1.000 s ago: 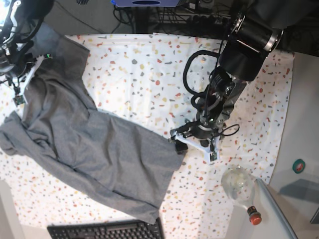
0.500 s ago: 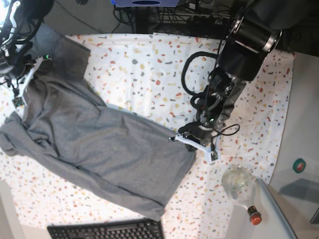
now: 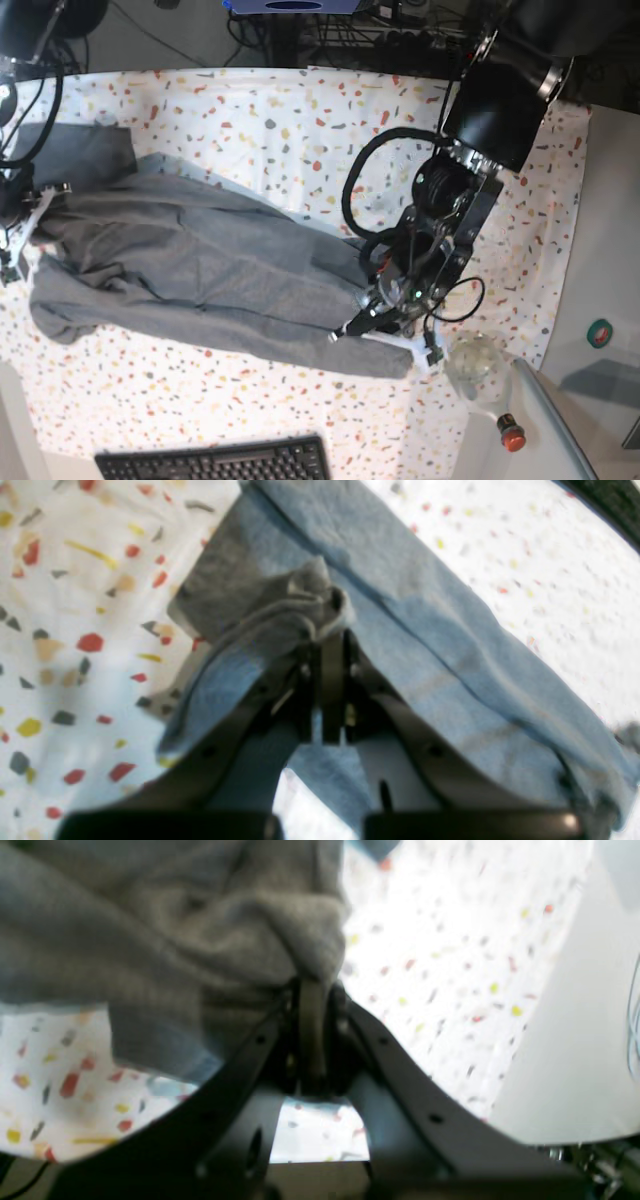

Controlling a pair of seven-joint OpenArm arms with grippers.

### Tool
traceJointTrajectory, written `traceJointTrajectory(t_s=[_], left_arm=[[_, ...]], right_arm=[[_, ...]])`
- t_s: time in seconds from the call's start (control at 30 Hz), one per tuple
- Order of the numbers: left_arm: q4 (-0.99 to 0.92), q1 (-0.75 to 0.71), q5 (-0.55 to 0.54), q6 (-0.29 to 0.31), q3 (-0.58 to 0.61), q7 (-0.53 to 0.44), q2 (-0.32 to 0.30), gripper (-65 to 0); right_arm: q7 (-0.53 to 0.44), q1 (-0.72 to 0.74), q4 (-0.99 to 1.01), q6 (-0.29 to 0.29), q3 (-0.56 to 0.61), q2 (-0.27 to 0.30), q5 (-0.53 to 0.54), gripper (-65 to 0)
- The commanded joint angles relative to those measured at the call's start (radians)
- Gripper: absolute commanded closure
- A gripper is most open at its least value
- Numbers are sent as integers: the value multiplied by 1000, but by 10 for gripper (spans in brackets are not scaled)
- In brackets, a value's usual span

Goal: Layout the t-shirt on the table in an organized manner, then fold the t-shirt properly
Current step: 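Grasp the shirt hem with the left gripper and drag it outward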

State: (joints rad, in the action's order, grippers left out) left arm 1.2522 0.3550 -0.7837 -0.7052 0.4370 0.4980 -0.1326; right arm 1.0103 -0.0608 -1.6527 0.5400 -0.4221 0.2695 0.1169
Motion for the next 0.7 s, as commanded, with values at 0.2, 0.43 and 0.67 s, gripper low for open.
traceJointTrajectory(t_s=[0.2,0.43,0.67], left_arm=[[-478,237,10,7,-10,-51,149,0],[-566,263,5,100,-10,-126,158,-59],[-159,28,2,247,-76,-127,-11,-434]], right_arm=[[-15,112,130,-2,-4,24,-1,0],[-17,108,134,-2,-2,21,-1,0],[-17,91,130,-2,-2,23,-1,0]])
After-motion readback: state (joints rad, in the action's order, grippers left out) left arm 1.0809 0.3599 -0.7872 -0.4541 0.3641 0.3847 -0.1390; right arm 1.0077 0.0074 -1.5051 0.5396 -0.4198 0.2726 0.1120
